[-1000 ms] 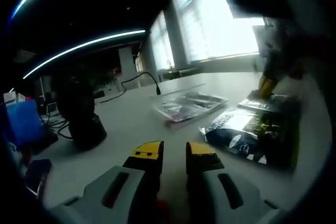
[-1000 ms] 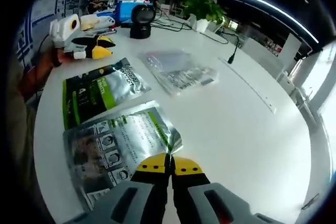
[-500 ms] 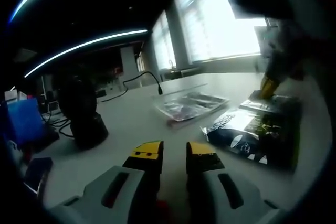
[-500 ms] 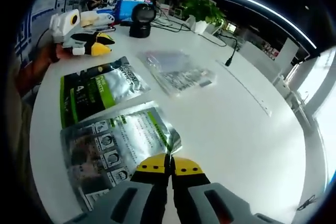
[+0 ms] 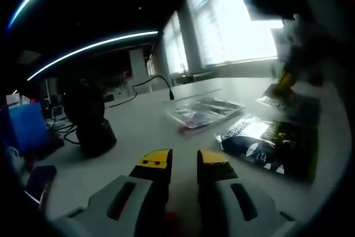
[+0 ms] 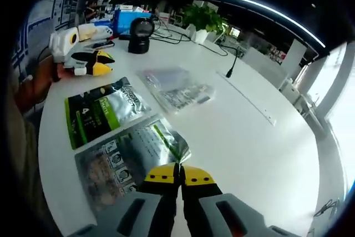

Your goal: Clip sheet goods on table flip sheet goods clip sheet goods scan sheet goods put sheet goods back to table

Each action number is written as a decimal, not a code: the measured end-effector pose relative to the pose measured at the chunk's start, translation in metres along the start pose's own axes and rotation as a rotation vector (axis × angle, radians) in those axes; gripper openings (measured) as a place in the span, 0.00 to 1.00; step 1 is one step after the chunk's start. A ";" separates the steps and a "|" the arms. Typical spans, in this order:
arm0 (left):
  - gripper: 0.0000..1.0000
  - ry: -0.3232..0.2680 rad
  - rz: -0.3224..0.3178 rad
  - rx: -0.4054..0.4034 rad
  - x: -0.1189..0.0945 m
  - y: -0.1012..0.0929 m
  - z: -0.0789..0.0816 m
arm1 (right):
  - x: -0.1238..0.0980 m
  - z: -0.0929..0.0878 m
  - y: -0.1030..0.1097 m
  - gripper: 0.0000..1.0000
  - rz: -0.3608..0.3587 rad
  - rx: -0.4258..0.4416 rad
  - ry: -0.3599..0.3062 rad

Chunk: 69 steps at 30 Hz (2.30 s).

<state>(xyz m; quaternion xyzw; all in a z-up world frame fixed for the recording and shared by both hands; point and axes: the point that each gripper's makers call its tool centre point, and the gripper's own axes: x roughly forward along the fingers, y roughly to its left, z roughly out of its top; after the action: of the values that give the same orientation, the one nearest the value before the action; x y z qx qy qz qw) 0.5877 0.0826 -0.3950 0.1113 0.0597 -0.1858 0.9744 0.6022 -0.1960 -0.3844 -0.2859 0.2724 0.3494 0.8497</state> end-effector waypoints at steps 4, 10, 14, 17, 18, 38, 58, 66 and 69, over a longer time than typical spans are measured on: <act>0.11 -0.001 -0.003 0.002 0.000 -0.001 0.000 | -0.009 0.008 -0.001 0.00 -0.005 0.014 -0.024; 0.11 -0.004 -0.009 0.002 0.001 -0.001 0.000 | -0.018 0.018 -0.001 0.00 -0.001 0.030 -0.045; 0.11 -0.006 -0.012 0.002 0.001 -0.002 0.001 | -0.023 0.024 0.000 0.00 0.003 0.035 -0.060; 0.11 -0.007 -0.014 0.004 0.001 -0.002 0.001 | -0.026 0.027 0.002 0.00 0.003 0.036 -0.066; 0.11 -0.007 -0.015 0.003 0.001 -0.002 0.000 | -0.027 0.028 0.002 0.00 0.004 0.041 -0.069; 0.11 -0.007 -0.009 0.009 0.001 -0.002 0.000 | -0.061 0.066 0.009 0.00 0.085 0.163 -0.161; 0.11 -0.010 -0.009 0.011 -0.001 -0.002 0.001 | -0.080 0.099 -0.007 0.00 0.079 0.282 -0.230; 0.11 -0.010 -0.009 0.007 -0.002 -0.002 0.002 | -0.073 0.115 -0.010 0.00 0.079 0.321 -0.277; 0.11 -0.011 -0.009 0.005 -0.002 -0.002 0.002 | -0.070 0.125 -0.009 0.00 0.078 0.326 -0.300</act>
<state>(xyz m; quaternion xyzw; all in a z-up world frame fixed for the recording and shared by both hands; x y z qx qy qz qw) 0.5854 0.0812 -0.3932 0.1126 0.0542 -0.1907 0.9737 0.5989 -0.1474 -0.2492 -0.0790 0.2068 0.3717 0.9016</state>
